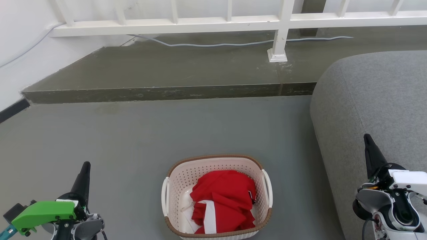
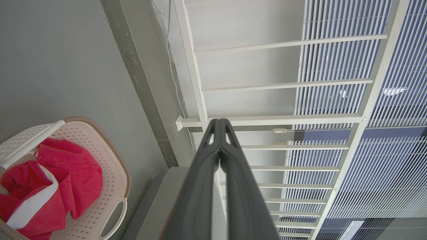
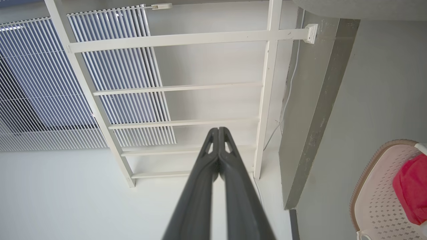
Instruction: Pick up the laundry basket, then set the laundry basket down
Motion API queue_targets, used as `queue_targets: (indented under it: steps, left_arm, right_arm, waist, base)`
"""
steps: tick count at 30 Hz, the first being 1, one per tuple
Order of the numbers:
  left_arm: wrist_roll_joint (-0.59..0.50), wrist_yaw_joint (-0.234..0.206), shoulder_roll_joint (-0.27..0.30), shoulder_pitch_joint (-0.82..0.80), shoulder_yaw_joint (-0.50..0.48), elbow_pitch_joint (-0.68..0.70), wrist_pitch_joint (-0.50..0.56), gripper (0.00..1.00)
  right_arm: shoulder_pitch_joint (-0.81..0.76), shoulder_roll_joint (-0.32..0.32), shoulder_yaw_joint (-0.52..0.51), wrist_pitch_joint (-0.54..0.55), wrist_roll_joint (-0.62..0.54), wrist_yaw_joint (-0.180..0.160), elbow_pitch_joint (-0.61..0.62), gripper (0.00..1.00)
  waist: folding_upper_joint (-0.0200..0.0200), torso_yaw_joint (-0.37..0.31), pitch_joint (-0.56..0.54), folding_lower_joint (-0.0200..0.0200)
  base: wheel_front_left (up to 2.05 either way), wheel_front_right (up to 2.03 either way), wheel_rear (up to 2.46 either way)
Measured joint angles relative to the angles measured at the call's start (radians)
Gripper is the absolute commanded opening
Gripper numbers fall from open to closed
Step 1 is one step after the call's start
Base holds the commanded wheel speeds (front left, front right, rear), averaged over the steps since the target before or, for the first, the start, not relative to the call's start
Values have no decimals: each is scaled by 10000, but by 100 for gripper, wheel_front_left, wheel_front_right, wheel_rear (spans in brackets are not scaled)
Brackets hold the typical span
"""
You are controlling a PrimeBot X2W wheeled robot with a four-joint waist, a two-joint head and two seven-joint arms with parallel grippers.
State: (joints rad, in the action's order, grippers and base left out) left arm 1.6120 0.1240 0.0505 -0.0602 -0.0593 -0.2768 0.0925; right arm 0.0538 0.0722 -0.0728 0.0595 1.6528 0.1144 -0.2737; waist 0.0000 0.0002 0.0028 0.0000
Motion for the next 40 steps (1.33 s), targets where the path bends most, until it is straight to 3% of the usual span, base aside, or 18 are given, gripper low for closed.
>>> queue_targets:
  steps: [40]
  left_arm:
    - [0,2,-4,-2,-13,2,10,0]
  right_arm:
    - [8,-2,-46,29,0,0,-73,0]
  waist:
    - [0,-2,-1,0]
  base:
    - [0,0,0]
